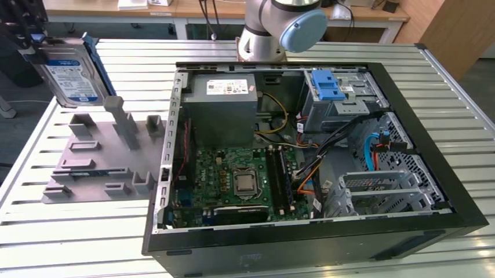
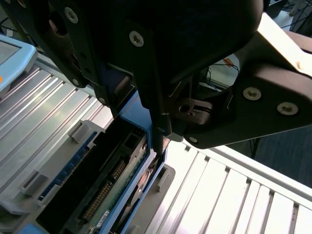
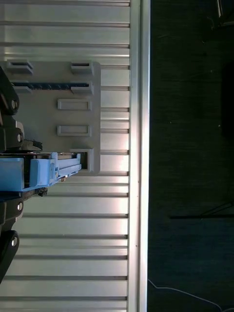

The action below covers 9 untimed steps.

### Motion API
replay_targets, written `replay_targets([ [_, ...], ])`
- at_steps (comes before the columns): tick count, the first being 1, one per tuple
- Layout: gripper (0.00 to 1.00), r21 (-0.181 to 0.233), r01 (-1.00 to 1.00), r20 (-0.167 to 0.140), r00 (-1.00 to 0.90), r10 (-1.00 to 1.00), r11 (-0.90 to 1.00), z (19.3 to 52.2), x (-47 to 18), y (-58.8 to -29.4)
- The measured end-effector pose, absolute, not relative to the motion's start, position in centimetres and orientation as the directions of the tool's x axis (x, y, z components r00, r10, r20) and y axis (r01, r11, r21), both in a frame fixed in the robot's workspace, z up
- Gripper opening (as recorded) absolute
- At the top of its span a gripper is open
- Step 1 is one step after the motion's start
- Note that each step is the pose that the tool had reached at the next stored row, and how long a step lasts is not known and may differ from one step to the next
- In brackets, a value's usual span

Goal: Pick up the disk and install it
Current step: 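Pick up the disk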

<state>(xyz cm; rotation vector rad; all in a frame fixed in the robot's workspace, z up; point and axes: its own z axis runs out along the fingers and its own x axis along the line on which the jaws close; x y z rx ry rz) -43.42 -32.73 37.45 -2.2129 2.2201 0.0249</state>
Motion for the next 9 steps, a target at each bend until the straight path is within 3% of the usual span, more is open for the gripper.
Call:
replay_targets([
  [9,0.36,0.006,-1.000,-0.016,-0.003,-1.000,0.003,37.80,-43.42,-32.73],
])
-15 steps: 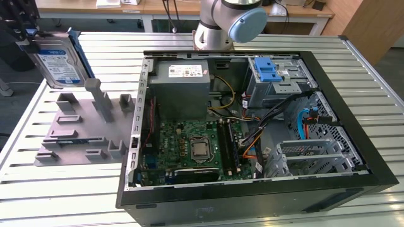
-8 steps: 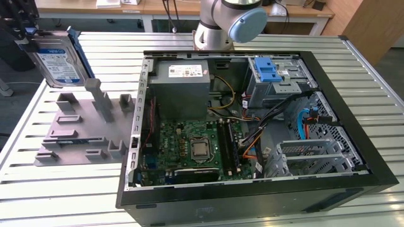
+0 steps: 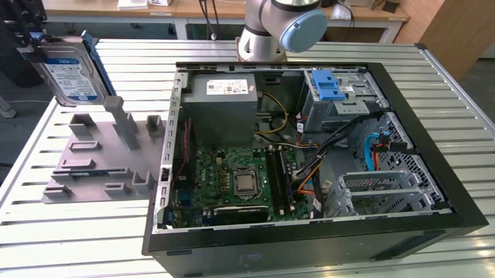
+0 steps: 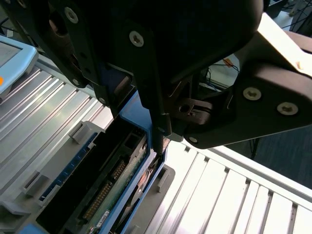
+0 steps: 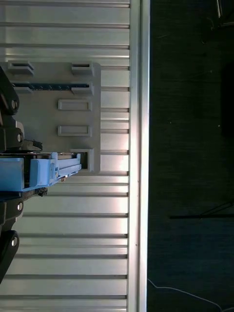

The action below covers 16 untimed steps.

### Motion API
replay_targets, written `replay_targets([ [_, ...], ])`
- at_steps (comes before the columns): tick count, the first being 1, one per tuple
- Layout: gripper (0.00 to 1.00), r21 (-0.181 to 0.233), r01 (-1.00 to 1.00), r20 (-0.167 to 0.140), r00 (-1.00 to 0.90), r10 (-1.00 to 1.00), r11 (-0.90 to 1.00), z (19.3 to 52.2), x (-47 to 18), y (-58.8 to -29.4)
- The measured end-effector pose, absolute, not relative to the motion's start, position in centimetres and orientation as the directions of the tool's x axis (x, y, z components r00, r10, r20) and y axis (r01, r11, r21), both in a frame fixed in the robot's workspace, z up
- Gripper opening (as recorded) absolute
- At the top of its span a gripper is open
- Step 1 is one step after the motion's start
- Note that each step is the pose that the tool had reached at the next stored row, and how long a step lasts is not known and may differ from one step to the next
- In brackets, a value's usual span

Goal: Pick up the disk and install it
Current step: 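Pick up the disk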

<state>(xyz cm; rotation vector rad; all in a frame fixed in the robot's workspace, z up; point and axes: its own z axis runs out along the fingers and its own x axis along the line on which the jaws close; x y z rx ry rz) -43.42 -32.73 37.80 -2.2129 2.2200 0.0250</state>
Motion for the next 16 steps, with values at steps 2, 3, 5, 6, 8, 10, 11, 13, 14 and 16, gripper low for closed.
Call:
replay_targets([
  [2,0.36,0.006,-1.000,-0.016,-0.003,-1.000,0.003,37.88,-43.42,-32.73],
  [3,0.36,0.006,-1.000,-0.016,-0.003,-1.000,0.003,37.92,-43.42,-32.73],
  [5,0.36,0.006,-1.000,-0.016,-0.003,-1.000,0.003,37.99,-43.42,-32.73],
  [6,0.36,0.006,-1.000,-0.016,-0.003,-1.000,0.003,38.03,-43.42,-32.73],
  [8,0.36,0.006,-1.000,-0.016,-0.003,-1.000,0.003,38.09,-43.42,-32.73],
  [10,0.36,0.006,-1.000,-0.016,-0.003,-1.000,0.003,38.13,-43.42,-32.73],
  [11,0.36,0.006,-1.000,-0.016,-0.003,-1.000,0.003,38.16,-43.42,-32.73],
  [13,0.36,0.006,-1.000,-0.016,-0.003,-1.000,0.003,38.21,-43.42,-32.73],
  [14,0.36,0.006,-1.000,-0.016,-0.003,-1.000,0.003,38.23,-43.42,-32.73],
  [16,0.36,0.006,-1.000,-0.016,-0.003,-1.000,0.003,38.28,-43.42,-32.73],
])
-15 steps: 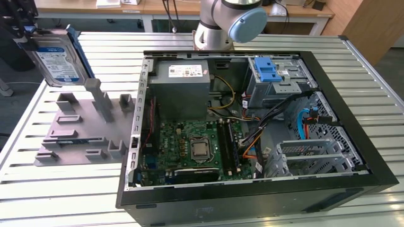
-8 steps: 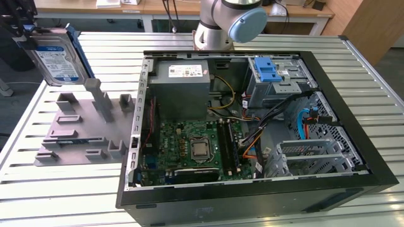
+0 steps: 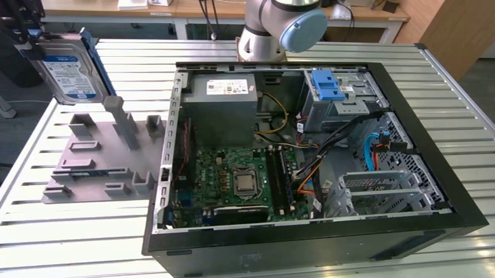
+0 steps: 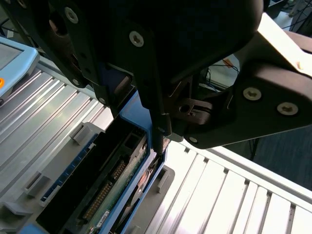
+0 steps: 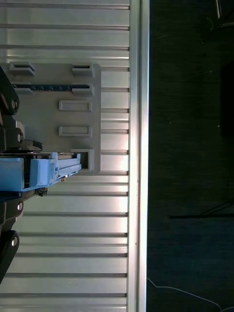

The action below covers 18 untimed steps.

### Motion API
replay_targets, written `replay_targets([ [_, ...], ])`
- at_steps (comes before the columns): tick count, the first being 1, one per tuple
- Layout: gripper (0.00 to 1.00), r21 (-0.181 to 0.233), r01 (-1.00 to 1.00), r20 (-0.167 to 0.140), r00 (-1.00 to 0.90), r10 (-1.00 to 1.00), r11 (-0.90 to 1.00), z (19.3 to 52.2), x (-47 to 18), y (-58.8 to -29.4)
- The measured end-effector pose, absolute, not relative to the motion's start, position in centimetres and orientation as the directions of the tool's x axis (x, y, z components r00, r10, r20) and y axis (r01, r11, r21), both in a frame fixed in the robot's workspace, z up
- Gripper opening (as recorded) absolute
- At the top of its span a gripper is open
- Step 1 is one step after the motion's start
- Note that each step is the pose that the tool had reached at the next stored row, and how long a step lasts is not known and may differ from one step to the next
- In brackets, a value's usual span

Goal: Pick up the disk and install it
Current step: 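Pick up the disk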

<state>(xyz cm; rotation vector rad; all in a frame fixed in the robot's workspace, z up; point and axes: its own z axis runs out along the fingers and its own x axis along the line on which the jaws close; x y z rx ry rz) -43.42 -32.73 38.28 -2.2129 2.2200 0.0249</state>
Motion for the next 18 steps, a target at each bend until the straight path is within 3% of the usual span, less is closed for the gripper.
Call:
replay_targets([
  [18,0.36,0.006,-1.000,-0.016,-0.003,-1.000,0.003,38.76,-43.42,-32.73],
])
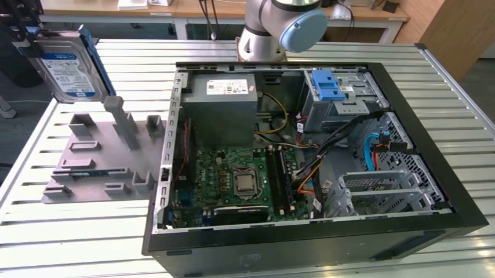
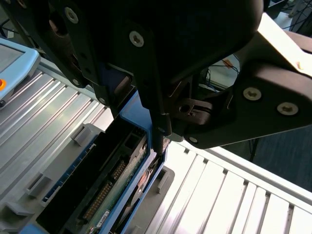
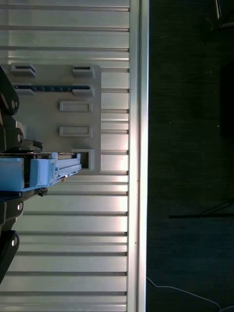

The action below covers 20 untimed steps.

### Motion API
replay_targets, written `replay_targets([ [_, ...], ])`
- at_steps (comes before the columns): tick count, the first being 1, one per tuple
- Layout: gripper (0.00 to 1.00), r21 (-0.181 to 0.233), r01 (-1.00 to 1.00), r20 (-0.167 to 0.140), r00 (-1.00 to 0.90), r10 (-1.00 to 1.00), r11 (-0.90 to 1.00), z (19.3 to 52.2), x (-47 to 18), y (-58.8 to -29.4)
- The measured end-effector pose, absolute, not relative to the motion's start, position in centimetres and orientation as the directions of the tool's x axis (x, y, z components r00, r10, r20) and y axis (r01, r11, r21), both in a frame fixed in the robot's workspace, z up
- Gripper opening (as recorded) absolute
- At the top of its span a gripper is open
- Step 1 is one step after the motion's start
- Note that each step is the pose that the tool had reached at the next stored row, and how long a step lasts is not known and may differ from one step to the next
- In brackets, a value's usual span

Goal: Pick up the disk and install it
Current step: 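Pick up the disk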

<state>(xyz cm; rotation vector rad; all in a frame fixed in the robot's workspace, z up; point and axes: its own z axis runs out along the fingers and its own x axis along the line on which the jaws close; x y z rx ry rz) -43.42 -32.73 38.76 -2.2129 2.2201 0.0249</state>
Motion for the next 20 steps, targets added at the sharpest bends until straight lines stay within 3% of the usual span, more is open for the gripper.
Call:
replay_targets([
  [20,0.36,0.006,-1.000,-0.017,-0.003,-1.000,0.003,39.18,-43.42,-32.73],
])
